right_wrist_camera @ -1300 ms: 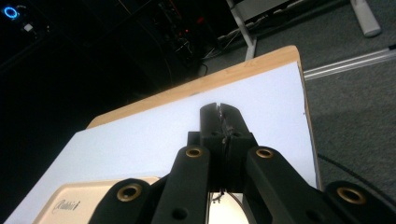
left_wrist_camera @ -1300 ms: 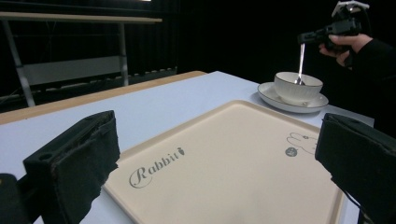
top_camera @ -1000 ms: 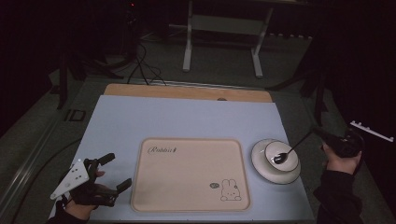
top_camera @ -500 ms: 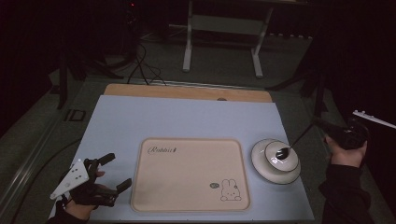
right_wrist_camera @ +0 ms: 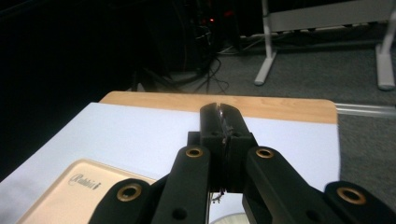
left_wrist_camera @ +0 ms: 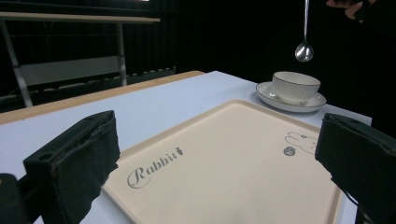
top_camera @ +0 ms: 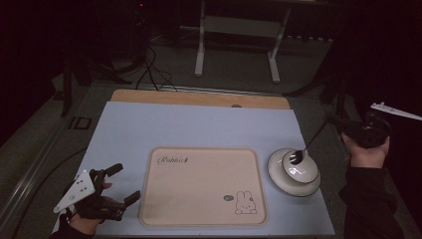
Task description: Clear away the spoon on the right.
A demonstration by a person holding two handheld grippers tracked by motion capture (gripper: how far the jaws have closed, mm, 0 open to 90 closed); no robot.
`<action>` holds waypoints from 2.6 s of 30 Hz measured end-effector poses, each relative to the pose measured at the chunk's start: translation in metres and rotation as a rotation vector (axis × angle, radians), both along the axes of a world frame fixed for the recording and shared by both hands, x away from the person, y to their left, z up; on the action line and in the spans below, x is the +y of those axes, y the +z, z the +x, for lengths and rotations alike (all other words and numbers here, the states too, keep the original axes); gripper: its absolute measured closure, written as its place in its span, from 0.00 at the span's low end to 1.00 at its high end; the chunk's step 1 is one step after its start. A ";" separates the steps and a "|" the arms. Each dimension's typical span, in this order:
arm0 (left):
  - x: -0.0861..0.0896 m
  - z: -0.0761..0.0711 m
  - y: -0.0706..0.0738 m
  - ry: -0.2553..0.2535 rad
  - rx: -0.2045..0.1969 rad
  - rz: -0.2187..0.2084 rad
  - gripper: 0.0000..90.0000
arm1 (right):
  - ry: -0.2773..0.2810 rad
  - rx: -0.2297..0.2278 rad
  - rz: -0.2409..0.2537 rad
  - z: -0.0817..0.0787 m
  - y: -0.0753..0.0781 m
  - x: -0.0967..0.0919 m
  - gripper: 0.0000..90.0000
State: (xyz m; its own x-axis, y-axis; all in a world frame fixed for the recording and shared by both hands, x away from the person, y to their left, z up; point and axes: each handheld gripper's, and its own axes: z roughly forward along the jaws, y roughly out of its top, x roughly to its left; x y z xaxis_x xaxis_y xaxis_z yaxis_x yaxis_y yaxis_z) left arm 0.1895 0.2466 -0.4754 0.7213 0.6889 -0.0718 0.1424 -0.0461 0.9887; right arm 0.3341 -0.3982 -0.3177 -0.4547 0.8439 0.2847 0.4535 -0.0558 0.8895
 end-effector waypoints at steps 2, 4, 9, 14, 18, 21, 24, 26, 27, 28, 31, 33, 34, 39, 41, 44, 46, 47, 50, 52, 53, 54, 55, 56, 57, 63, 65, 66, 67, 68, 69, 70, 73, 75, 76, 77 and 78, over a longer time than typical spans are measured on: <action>0.000 0.000 0.000 -0.001 -0.001 0.001 0.00 | 0.024 0.000 -0.010 0.000 0.003 0.007 1.00; 0.000 0.000 0.000 0.000 -0.002 0.002 0.00 | 0.036 -0.002 -0.010 0.000 0.004 0.010 1.00; 0.000 0.000 0.000 -0.001 -0.002 0.002 0.00 | 0.121 -0.007 -0.018 0.001 0.007 0.033 1.00; 0.000 0.000 0.000 -0.001 -0.001 0.003 0.00 | 0.188 -0.002 -0.029 0.002 0.009 0.054 1.00; 0.000 0.000 0.000 -0.001 -0.002 0.005 0.00 | 0.252 0.006 -0.039 0.004 0.008 0.068 1.00; 0.000 0.000 0.000 -0.002 -0.001 0.003 0.00 | 0.293 0.013 -0.047 0.005 0.004 0.078 1.00; 0.000 0.000 0.000 -0.002 -0.001 0.003 0.00 | 0.333 0.025 -0.040 0.008 0.000 0.085 1.00; 0.000 0.000 0.000 -0.003 -0.001 0.004 0.00 | 0.357 0.031 -0.032 0.009 -0.003 0.089 1.00; 0.000 0.000 0.000 -0.003 0.000 0.004 0.00 | 0.370 0.033 -0.026 0.009 -0.004 0.091 1.00; 0.000 0.000 0.000 -0.003 0.000 0.004 0.00 | 0.380 0.035 -0.027 0.010 -0.006 0.093 1.00; 0.000 0.000 0.000 -0.003 0.000 0.004 0.00 | 0.413 0.045 -0.031 0.009 -0.009 0.101 1.00; 0.000 0.000 0.000 -0.003 0.000 0.004 0.00 | 0.427 0.049 -0.035 0.009 -0.010 0.105 1.00; 0.000 0.000 0.000 -0.003 0.000 0.004 0.00 | 0.447 0.053 -0.038 0.009 -0.012 0.109 1.00; 0.000 0.000 0.000 -0.004 0.000 0.003 0.00 | 0.500 0.065 -0.033 0.008 -0.017 0.119 1.00; 0.000 0.000 0.000 -0.004 0.000 0.002 0.00 | 0.521 0.071 -0.032 0.007 -0.020 0.124 1.00; 0.000 0.000 0.000 -0.005 0.000 0.004 0.00 | 0.551 0.082 -0.025 0.007 -0.025 0.130 1.00; 0.000 0.000 0.000 -0.005 -0.001 0.003 0.00 | 0.571 0.088 -0.025 0.006 -0.028 0.133 1.00; 0.000 0.000 0.000 -0.004 0.000 0.003 0.00 | 0.581 0.091 -0.027 0.006 -0.031 0.135 1.00; 0.000 0.000 0.000 -0.005 0.000 0.004 0.00 | 0.605 0.100 -0.025 0.005 -0.035 0.139 1.00; 0.000 0.000 0.000 -0.005 0.000 0.003 0.00 | 0.615 0.103 -0.026 0.005 -0.037 0.141 1.00; 0.000 0.000 0.000 -0.005 -0.001 0.003 0.00 | 0.650 0.120 -0.024 0.006 -0.046 0.146 1.00; 0.000 0.000 0.000 -0.005 -0.001 0.003 0.00 | 0.656 0.125 -0.025 0.006 -0.049 0.148 1.00; 0.000 0.000 0.000 -0.005 -0.001 0.003 0.00 | 0.666 0.126 -0.024 0.007 -0.052 0.149 1.00; 0.000 0.000 0.000 -0.005 -0.001 0.002 0.00 | 0.677 0.133 -0.021 0.007 -0.055 0.151 1.00; 0.000 0.000 0.000 -0.006 0.000 0.003 0.00 | 0.687 0.134 -0.026 0.007 -0.059 0.153 1.00; 0.000 0.000 0.000 -0.006 -0.001 0.002 0.00 | 0.748 0.152 -0.019 0.010 -0.078 0.165 1.00; 0.000 0.000 0.000 -0.006 0.000 0.001 0.00 | 0.758 0.161 -0.016 0.011 -0.085 0.169 1.00; 0.000 0.000 0.000 -0.006 -0.001 0.001 0.00 | 0.765 0.167 -0.015 0.011 -0.088 0.171 1.00; 0.000 0.000 0.000 -0.006 -0.001 0.001 0.00 | 0.766 0.174 -0.011 0.012 -0.091 0.172 1.00; 0.000 0.000 0.000 -0.007 0.000 0.001 0.00 | 0.771 0.182 0.000 0.013 -0.095 0.174 1.00; 0.000 0.000 0.000 -0.007 0.000 0.001 0.00 | 0.771 0.182 0.000 0.013 -0.095 0.174 1.00; 0.000 0.000 0.000 -0.008 -0.001 0.001 0.00 | 0.780 0.190 -0.003 0.014 -0.101 0.177 1.00; 0.000 0.000 0.000 -0.010 0.000 0.002 0.00 | 0.798 0.207 -0.001 0.015 -0.108 0.182 1.00; 0.000 0.000 0.000 -0.011 0.000 0.002 0.00 | 0.805 0.212 -0.004 0.015 -0.113 0.185 1.00; 0.000 0.000 0.000 -0.011 0.000 0.002 0.00 | 0.805 0.212 -0.004 0.015 -0.113 0.185 1.00; 0.000 0.000 0.000 -0.012 0.001 0.002 0.00 | 0.809 0.219 -0.006 0.016 -0.117 0.187 1.00; 0.000 0.000 0.000 -0.012 0.000 0.002 0.00 | 0.815 0.222 -0.004 0.016 -0.119 0.188 1.00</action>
